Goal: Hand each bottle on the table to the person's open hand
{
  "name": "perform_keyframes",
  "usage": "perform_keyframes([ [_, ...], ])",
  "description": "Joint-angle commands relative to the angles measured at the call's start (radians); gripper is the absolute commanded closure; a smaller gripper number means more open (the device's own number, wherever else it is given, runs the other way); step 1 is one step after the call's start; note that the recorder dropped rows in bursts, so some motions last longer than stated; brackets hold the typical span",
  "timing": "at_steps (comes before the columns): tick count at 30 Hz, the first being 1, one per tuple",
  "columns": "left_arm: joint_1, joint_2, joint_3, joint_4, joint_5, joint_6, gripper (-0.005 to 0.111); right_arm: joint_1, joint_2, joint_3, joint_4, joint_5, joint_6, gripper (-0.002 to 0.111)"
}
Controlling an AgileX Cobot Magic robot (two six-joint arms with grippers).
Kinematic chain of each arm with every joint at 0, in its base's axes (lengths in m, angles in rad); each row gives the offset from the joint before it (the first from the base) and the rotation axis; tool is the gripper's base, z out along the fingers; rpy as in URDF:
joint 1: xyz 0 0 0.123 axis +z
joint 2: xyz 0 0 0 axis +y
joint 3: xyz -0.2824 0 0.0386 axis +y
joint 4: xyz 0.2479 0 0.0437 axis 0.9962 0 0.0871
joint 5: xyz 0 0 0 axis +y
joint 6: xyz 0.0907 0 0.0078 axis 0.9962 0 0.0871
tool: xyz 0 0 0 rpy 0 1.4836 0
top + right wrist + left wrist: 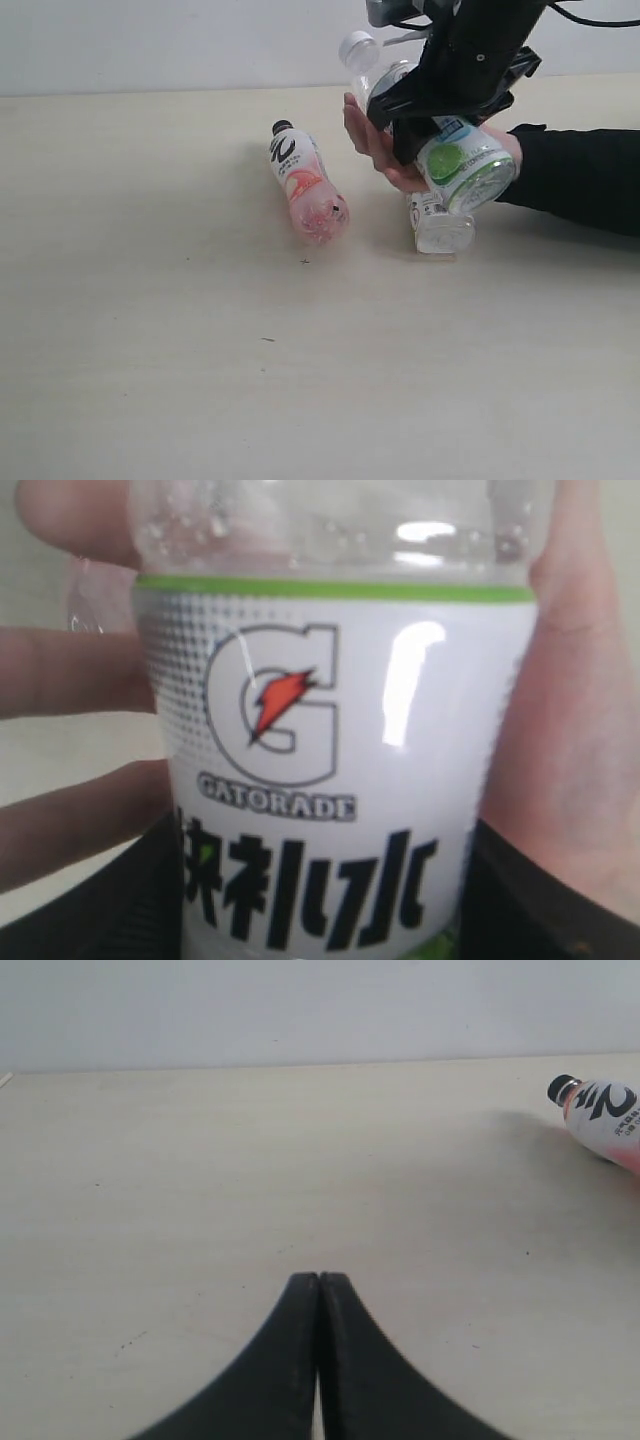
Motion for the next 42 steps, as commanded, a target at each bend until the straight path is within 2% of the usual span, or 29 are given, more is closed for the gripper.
perform_keyframes([
  [1,-0.004,-0.005,0.001,0.0,-0.004,-0.004,0.104,0.001,0.01,-0.011,0.002,0.012,0.006,0.079],
  [7,-0.004,-0.005,0.001,0.0,-0.004,-0.004,0.104,0.001,0.01,-0.011,0.002,0.015,0.001,0.034],
  [10,-0.004,-0.005,0.001,0.0,-0.004,-0.004,0.104,0.001,0.01,-0.011,0.0,0.02,-0.002,0.019],
  [14,-0.004,-0.005,0.001,0.0,-0.004,-0.004,0.104,0.001,0.01,-0.013,0.0,0.02,-0.002,0.014],
  [23,-0.004,-0.005,0.001,0.0,-0.004,-0.004,0.104,0.001,-0.103,-0.054,0.0,0.066,-0.033,0.014],
  [25,-0.004,-0.005,0.001,0.0,-0.004,-0.004,0.104,0.001,-0.165,-0.054,-0.005,0.091,-0.05,0.018],
  [27,-0.004,-0.005,0.001,0.0,-0.004,-0.004,0.104,0.001,-0.249,-0.052,-0.007,0.092,-0.052,0.038],
  [29,-0.004,-0.005,0.001,0.0,-0.004,-0.004,0.104,0.001,-0.356,-0.052,-0.005,0.11,-0.047,0.081],
  [31,-0.004,-0.005,0.001,0.0,-0.004,-0.004,0.104,0.001,-0.466,-0.032,0.004,0.116,-0.047,0.108],
  [34,-0.004,-0.005,0.001,0.0,-0.004,-0.006,0.104,0.001,-0.65,0.086,0.004,0.065,-0.047,0.108],
  [36,-0.004,-0.005,0.001,0.0,-0.004,-0.004,0.104,0.001,-0.85,0.26,0.037,-0.007,-0.077,0.108],
  [42,-0.004,-0.005,0.001,0.0,-0.004,-0.004,0.104,0.001,-1.199,0.59,0.105,-0.191,-0.145,0.108],
])
